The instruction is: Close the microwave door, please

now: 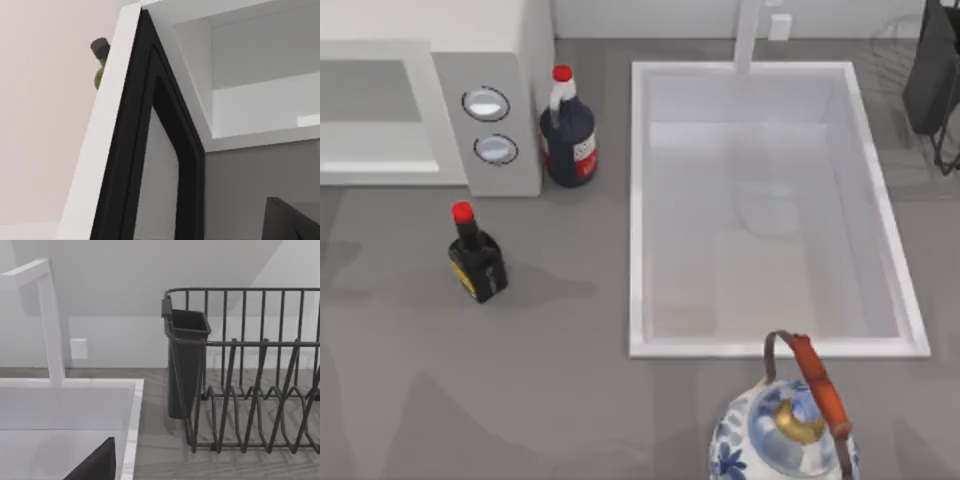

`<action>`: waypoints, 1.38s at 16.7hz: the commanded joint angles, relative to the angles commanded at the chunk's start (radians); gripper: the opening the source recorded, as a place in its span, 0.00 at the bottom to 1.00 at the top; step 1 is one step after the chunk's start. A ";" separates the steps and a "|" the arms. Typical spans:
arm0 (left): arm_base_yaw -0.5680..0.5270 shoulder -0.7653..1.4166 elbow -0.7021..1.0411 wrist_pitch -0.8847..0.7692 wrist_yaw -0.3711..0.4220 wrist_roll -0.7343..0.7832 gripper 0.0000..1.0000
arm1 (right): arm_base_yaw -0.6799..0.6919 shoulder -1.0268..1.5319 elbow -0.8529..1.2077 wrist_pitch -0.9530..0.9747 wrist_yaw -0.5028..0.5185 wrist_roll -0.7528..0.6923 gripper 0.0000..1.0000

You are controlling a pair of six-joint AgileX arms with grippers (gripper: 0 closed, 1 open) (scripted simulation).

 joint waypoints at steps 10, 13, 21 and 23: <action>0.553 0.844 0.702 -0.472 0.387 0.415 0.00 | 0.000 0.000 0.000 0.000 0.000 0.000 1.00; 0.596 0.952 0.801 -0.547 0.445 0.462 0.00 | 0.000 0.000 0.000 0.000 0.000 0.000 1.00; 0.598 0.980 0.807 -0.546 0.456 0.471 0.00 | 0.000 0.000 0.000 0.000 0.000 0.000 1.00; 0.599 1.000 0.764 -0.487 0.456 0.472 0.00 | 0.000 0.000 0.000 0.000 0.000 0.000 1.00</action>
